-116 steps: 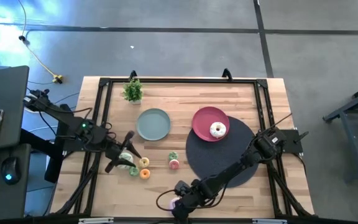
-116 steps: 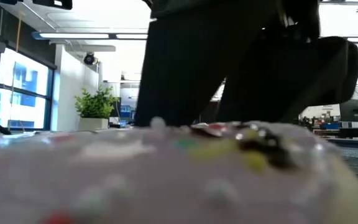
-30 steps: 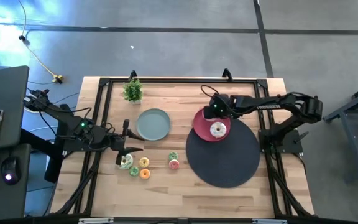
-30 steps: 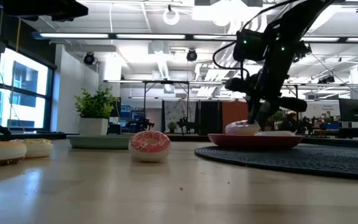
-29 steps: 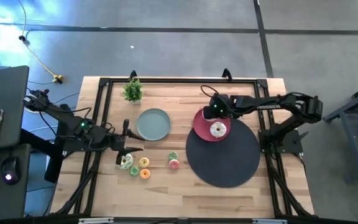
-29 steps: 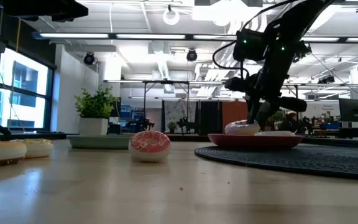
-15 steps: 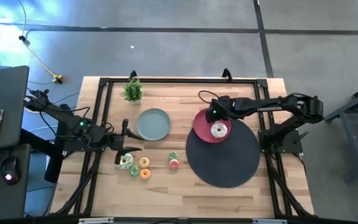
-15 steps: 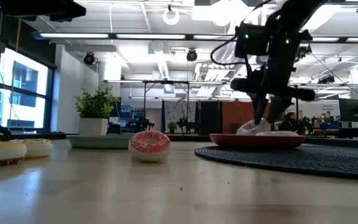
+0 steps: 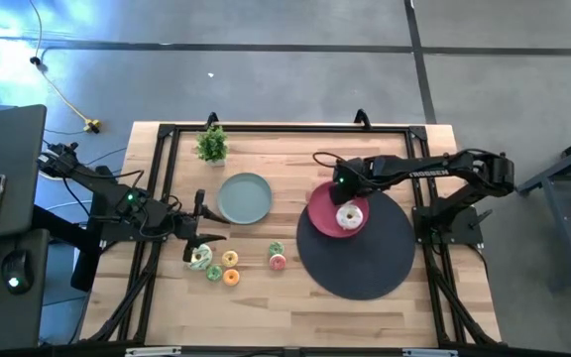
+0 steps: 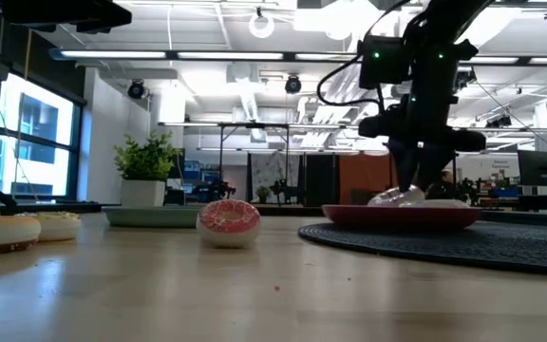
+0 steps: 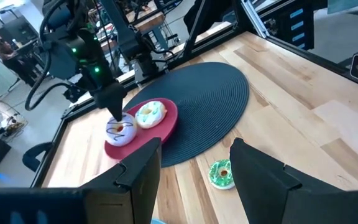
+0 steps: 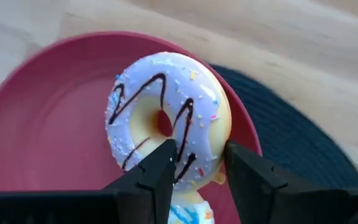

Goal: Pick & Place donuts
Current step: Put the large purple donut on the red plate, then put the large blue donut on the red plate

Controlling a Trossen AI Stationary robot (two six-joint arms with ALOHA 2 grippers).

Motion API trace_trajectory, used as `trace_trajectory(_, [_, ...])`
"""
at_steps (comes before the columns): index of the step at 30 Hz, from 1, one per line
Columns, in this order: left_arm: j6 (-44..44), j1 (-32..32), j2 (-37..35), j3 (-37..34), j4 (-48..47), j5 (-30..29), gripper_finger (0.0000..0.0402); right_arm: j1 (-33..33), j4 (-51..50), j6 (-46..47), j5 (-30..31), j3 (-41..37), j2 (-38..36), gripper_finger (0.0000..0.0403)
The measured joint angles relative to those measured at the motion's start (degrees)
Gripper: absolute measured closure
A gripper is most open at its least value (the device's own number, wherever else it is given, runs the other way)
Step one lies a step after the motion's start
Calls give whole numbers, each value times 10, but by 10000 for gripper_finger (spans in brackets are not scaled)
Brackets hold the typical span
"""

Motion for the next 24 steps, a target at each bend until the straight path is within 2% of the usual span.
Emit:
trace_trajectory(4, [0,0,0,0,0,0,218,1,29,-2,-13,0,0,273])
trace_trajectory(10, [0,0,0,0,0,0,218,3,-6,-1,17,0,0,265])
trace_trajectory(13, [0,0,0,0,0,0,218,3,-26,-20,17,0,0,238])
trace_trajectory(19, [0,0,0,0,0,-1,218,15,-34,1,16,0,-15,159])
trace_trajectory(24, [0,0,0,0,0,-10,218,45,11,0,10,0,-46,138])
